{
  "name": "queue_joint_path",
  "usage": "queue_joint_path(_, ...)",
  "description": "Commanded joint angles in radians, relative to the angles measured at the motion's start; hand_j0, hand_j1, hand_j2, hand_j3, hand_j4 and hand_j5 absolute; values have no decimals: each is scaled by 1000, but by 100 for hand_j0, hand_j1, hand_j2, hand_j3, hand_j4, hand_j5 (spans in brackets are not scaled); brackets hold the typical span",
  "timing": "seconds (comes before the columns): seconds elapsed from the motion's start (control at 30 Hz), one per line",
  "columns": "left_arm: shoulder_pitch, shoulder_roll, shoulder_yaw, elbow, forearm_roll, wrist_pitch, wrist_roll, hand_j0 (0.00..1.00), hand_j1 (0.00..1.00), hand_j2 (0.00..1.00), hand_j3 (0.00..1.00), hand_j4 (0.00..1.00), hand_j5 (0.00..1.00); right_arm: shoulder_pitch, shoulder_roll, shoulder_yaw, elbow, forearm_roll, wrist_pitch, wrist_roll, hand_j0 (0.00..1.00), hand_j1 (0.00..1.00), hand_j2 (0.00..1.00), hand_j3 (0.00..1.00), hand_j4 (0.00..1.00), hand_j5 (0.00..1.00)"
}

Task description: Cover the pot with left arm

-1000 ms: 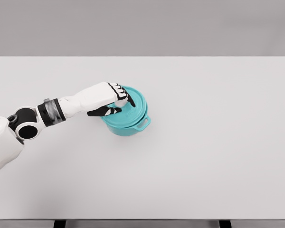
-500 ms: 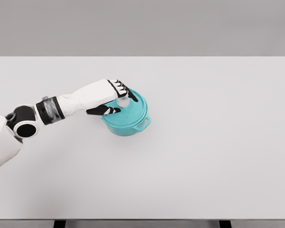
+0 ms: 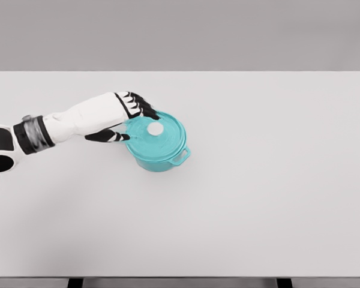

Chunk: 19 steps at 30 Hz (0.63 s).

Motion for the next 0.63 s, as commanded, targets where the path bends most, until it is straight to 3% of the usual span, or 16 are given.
queue_joint_path(0.0, 0, 102, 40, -70, 18, 1, 0, 100, 100, 100, 100, 100, 100, 0, 0, 0, 0, 0, 0, 0, 100, 100, 100, 100, 100, 100)
queue_joint_path(0.07, 34, 182, 96, -121, 24, 1, -5, 100, 100, 100, 100, 100, 100, 0, 0, 0, 0, 0, 0, 0, 100, 100, 100, 100, 100, 100)
queue_joint_path(0.27, 170, 244, 260, -84, 21, 1, -8, 100, 100, 100, 100, 100, 100, 0, 0, 0, 0, 0, 0, 0, 100, 100, 100, 100, 100, 100)
queue_joint_path(0.4, 173, 242, 270, -26, 15, 1, -9, 100, 100, 100, 100, 100, 100, 0, 0, 0, 0, 0, 0, 0, 100, 100, 100, 100, 100, 100)
queue_joint_path(0.6, 181, 239, 268, -29, 15, 1, -9, 100, 100, 100, 100, 100, 100, 0, 0, 0, 0, 0, 0, 0, 100, 100, 100, 100, 100, 100)
